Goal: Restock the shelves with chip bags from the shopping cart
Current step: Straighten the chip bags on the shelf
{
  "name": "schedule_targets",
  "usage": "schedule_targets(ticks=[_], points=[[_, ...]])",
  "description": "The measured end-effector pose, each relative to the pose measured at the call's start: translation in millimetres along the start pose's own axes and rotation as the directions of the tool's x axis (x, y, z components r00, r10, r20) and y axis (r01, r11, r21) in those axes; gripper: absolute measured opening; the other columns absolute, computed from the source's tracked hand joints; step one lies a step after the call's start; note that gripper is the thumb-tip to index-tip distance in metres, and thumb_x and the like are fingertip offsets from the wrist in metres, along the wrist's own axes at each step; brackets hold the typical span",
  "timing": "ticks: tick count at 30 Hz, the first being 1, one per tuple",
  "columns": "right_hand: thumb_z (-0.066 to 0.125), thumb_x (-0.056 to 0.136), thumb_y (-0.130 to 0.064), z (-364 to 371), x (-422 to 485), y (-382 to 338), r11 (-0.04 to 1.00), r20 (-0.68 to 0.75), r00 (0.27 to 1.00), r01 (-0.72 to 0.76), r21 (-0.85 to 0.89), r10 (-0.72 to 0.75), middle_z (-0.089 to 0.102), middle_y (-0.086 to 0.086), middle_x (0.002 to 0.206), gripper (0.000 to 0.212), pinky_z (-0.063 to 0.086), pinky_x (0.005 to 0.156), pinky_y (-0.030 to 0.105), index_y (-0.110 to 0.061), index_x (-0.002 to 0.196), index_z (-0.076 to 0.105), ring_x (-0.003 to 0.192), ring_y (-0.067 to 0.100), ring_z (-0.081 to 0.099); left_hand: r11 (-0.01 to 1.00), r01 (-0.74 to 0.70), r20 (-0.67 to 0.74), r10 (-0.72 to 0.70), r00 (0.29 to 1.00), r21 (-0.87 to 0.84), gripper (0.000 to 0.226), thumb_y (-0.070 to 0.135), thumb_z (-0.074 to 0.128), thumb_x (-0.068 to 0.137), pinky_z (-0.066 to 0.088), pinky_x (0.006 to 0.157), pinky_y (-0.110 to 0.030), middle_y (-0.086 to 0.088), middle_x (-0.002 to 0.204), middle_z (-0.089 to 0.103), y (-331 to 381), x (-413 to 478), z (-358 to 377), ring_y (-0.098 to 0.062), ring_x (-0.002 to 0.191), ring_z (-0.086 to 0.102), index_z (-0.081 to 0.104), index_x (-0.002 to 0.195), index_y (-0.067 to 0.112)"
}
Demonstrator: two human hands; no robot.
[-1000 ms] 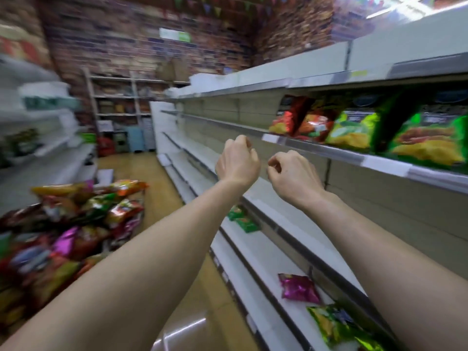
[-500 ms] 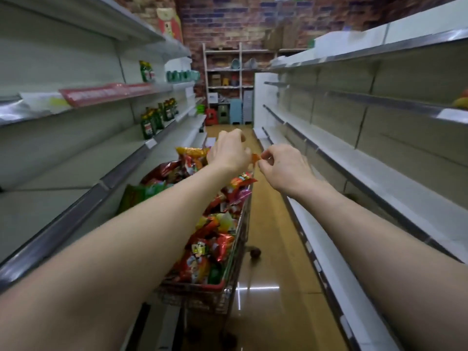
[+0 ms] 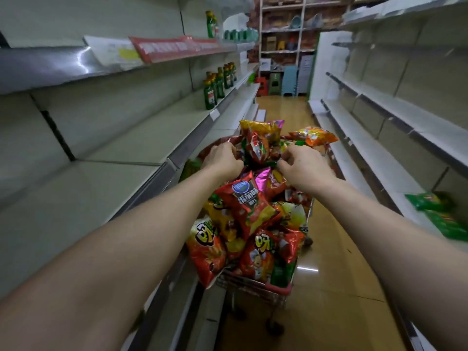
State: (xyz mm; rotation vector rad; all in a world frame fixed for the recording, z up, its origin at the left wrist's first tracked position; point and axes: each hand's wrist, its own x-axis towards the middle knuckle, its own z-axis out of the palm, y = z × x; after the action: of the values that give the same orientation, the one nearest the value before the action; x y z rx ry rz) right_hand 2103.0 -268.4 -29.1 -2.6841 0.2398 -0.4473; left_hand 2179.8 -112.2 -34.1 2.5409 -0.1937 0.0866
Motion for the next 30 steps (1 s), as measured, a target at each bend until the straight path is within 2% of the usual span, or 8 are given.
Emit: schedule_targets(ticks=[5,7,11,16,20,24,26,30], points=[[0.052,0.097,-0.035,48,26,8,0.999,0.093,0.995,-0.017,-0.031,0.02,0.062,0.011,0.107,0.029,0.051,0.077,0.042,-0.011,0.11,0.061,0.097,0.034,0.059,0.993,0.115,0.061,-0.114,0.992,-0.019,0.053,0.029,0.063,0.091,0.049,0.094,-0.037,-0.007,0.138,0.05,-35,23,32,-0.026,0.118,0.054,0.045,0.139,0.015],[0.051,0.097,-0.037,67,38,13,0.999,0.12,0.992,-0.022,-0.034,0.026,0.062,0.012,0.112,0.035,0.05,0.075,0.041,-0.012,0.119,0.06,0.099,0.035,0.06,0.985,0.165,0.093,-0.16,0.983,-0.045,0.055,0.029,0.063,0.091,0.047,0.097,-0.037,-0.008,0.139,0.048,-44,29,48,-0.026,0.122,0.051,0.043,0.14,0.014],[0.05,0.097,-0.038,104,58,27,0.999,0.213,0.977,-0.03,-0.013,0.032,0.058,0.014,0.123,0.043,0.051,0.087,0.046,-0.011,0.13,0.053,0.108,0.033,0.057,0.951,0.284,0.146,-0.266,0.953,-0.123,0.055,0.031,0.066,0.088,0.048,0.098,-0.041,-0.009,0.136,0.049,-58,42,79,-0.027,0.12,0.051,0.043,0.136,0.014],[0.049,0.098,-0.037,144,85,48,0.997,0.342,0.94,-0.039,0.067,0.014,0.049,0.02,0.133,0.053,0.042,0.096,0.043,-0.009,0.142,0.039,0.12,0.036,0.049,0.861,0.435,0.229,-0.383,0.895,-0.263,0.065,0.031,0.069,0.085,0.051,0.096,-0.04,-0.009,0.133,0.052,-71,59,114,-0.028,0.117,0.056,0.036,0.138,0.012],[0.052,0.097,-0.035,174,105,64,0.992,0.4,0.915,-0.091,0.088,0.048,0.047,0.022,0.134,0.059,0.041,0.097,0.044,-0.006,0.145,0.033,0.122,0.038,0.048,0.737,0.565,0.335,-0.461,0.822,-0.372,0.071,0.032,0.07,0.086,0.049,0.087,-0.034,-0.002,0.123,0.052,-82,70,140,-0.025,0.113,0.057,0.028,0.142,0.016],[0.05,0.096,-0.04,200,115,74,0.98,0.457,0.884,-0.163,0.112,0.095,0.046,0.021,0.138,0.066,0.042,0.101,0.047,-0.005,0.147,0.026,0.124,0.038,0.047,0.642,0.602,0.284,-0.536,0.795,-0.476,0.092,0.034,0.076,0.08,0.049,0.097,-0.042,-0.001,0.134,0.048,-90,80,161,-0.026,0.119,0.053,0.016,0.148,0.019],[0.05,0.095,-0.044,211,117,78,0.971,0.49,0.865,-0.198,0.137,0.107,0.051,0.019,0.133,0.063,0.045,0.098,0.049,-0.006,0.142,0.032,0.118,0.036,0.052,0.58,0.624,0.276,-0.577,0.769,-0.524,0.095,0.038,0.078,0.077,0.049,0.098,-0.046,-0.005,0.14,0.047,-92,82,167,-0.028,0.122,0.053,0.018,0.148,0.017],[0.052,0.095,-0.044,224,114,81,0.956,0.519,0.848,-0.228,0.183,0.103,0.058,0.013,0.122,0.052,0.049,0.092,0.048,-0.009,0.131,0.042,0.107,0.031,0.059,0.462,0.698,0.4,-0.588,0.703,-0.547,0.074,0.039,0.078,0.078,0.051,0.091,-0.043,-0.007,0.132,0.057,-95,79,177,-0.028,0.118,0.056,0.042,0.136,0.013]])
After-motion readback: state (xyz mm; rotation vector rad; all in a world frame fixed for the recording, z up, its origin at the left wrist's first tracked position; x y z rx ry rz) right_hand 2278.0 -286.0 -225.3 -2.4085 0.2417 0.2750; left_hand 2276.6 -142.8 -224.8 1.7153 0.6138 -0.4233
